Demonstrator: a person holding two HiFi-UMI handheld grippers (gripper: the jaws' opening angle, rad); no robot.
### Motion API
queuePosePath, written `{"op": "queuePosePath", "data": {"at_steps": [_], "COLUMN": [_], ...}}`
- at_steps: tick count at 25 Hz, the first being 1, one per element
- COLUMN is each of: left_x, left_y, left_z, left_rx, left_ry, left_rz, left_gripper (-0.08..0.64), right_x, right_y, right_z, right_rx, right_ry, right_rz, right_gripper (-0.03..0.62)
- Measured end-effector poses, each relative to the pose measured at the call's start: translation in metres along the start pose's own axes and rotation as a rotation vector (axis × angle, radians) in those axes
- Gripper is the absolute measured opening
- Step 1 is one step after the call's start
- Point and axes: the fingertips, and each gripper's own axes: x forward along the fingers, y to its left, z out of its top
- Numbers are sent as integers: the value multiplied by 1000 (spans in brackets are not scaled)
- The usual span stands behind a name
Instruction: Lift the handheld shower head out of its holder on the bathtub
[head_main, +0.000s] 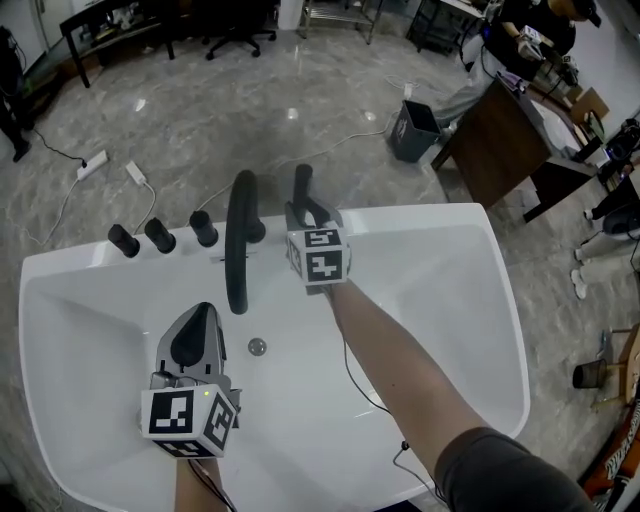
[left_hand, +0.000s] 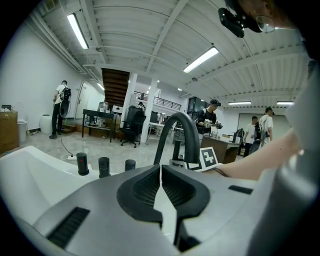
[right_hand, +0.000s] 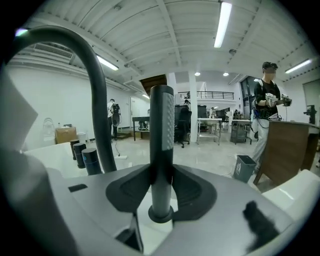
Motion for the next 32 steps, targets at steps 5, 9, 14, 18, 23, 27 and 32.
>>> {"op": "queuePosePath", "data": {"at_steps": [5,9,14,18,23,27,32], "left_x": [-7,-13,-21,-29,-44,-60,-88], "left_y": [3,0,-10,-18,-37,-55,-75], "left_z": [-3,0,12,24,49,69,90], "left_rx": [6,3,5,10,24,46,58], "left_ry": [12,8,-13,-29,-43,-62,-77], "left_rz": [10,12,3,-2,-15,-32,-39], "left_gripper": [21,21,21,21,21,21,21], "right_x": [-6,-19,-38,-59,-98,-133,-178], "right_y": [5,4,1,-1,-4,-4,-7], "right_z": [-1,2,28,49,87,112,137], "right_rx": [-39,-16,-6,9,19,20,64], "right_ry": [39,42,-7,-39,-89,-123,-151], "right_rz": [22,26,30,33,60,84,90], "right_gripper": [140,140,140,140,140,140,140]}}
